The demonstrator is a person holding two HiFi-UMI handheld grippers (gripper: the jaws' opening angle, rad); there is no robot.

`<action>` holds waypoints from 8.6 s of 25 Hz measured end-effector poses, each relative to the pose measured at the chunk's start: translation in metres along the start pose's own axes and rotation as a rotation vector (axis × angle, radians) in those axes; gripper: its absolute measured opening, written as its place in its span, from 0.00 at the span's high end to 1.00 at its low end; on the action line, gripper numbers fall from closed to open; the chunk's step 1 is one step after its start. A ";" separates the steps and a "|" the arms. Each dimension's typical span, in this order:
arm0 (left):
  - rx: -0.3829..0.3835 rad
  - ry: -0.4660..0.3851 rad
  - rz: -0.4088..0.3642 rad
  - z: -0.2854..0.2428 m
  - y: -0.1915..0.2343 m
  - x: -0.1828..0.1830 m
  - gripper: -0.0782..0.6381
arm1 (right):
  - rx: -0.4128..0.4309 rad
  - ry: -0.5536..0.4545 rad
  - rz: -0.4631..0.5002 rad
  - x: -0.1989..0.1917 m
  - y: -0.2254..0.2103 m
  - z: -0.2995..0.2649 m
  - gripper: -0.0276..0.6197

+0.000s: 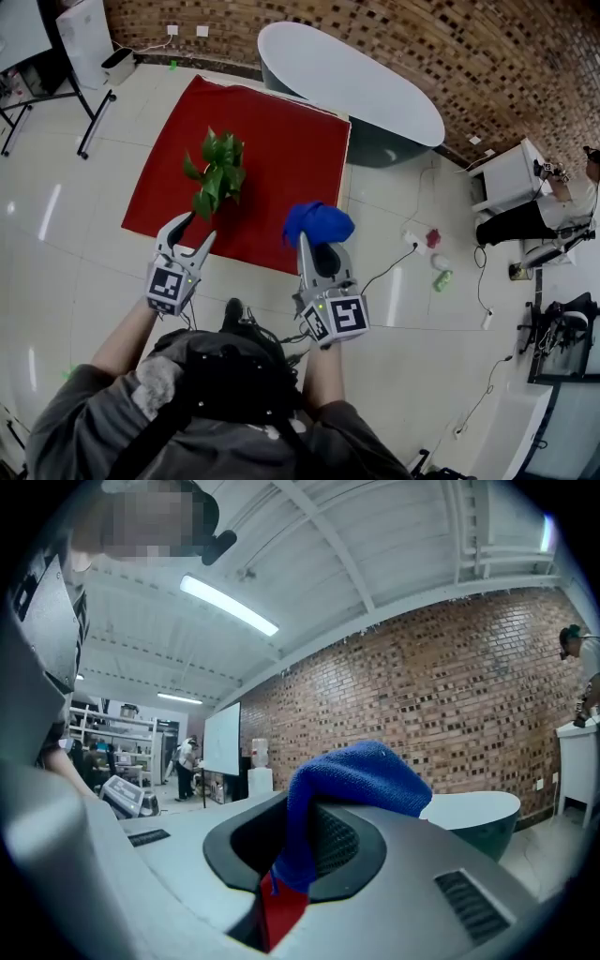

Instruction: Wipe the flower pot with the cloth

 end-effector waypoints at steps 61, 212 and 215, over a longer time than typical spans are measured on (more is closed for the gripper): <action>-0.306 0.244 -0.066 -0.244 0.136 -0.093 0.26 | 0.726 0.439 -0.106 -0.254 -0.019 -0.346 0.86; -0.188 0.194 -0.115 -0.179 0.097 -0.095 0.30 | 0.615 0.448 0.031 -0.238 -0.015 -0.230 0.86; -0.221 0.204 -0.119 -0.181 0.099 -0.097 0.30 | 0.643 0.456 0.000 -0.247 -0.013 -0.259 0.86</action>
Point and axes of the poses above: the fingertips, and each gripper's own axes: z backward along the fingers, y to its left, x out of its top, the point moved 2 cm from there along z, backward along the fingers, and after that the axes turned 11 degrees about z, right-handed, at the moved point
